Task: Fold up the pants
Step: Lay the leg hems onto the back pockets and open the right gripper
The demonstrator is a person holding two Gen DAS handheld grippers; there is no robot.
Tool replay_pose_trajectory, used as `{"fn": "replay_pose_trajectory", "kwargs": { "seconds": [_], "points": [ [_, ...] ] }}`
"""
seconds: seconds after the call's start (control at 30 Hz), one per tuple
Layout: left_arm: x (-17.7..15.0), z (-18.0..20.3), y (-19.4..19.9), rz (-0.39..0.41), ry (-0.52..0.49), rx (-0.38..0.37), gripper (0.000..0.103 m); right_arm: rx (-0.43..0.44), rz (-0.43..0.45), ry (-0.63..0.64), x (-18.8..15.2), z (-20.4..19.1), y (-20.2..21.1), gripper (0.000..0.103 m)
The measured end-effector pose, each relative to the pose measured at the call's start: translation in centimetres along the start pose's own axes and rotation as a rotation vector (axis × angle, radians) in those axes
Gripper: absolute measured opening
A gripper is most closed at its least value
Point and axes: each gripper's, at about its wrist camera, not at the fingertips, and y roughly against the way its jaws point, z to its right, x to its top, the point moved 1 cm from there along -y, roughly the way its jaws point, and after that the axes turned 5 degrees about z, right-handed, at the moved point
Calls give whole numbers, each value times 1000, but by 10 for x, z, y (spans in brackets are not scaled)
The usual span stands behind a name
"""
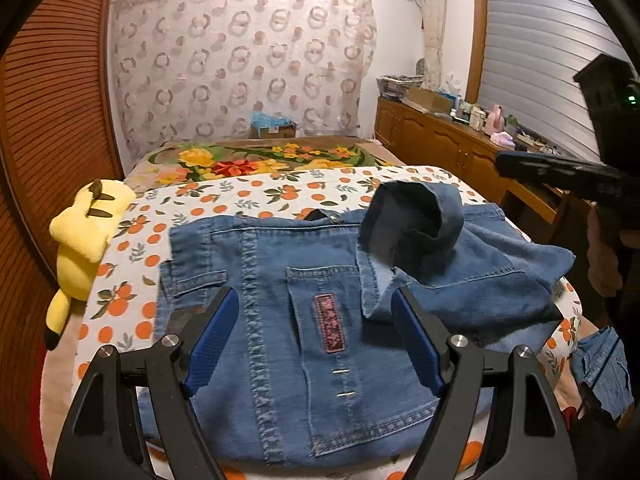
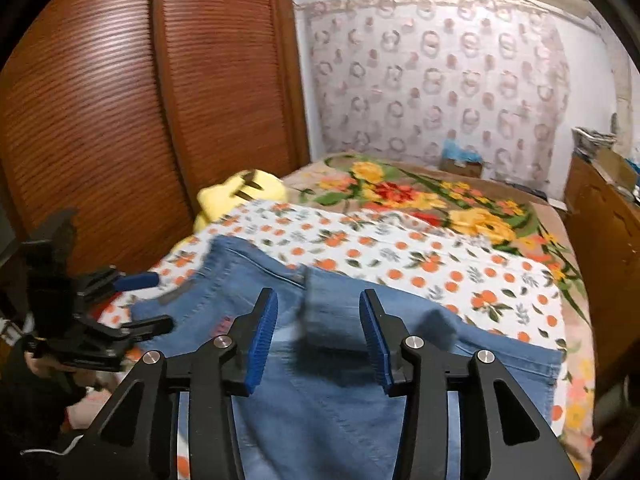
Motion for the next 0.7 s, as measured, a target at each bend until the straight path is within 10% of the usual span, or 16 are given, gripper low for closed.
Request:
{"fn": "replay_pose_trajectory", "kwargs": {
  "seconds": [0.7],
  "points": [
    [-13, 46, -63, -156, -41, -147, 43, -93, -175, 56, -17, -14, -107, 50]
  ]
}}
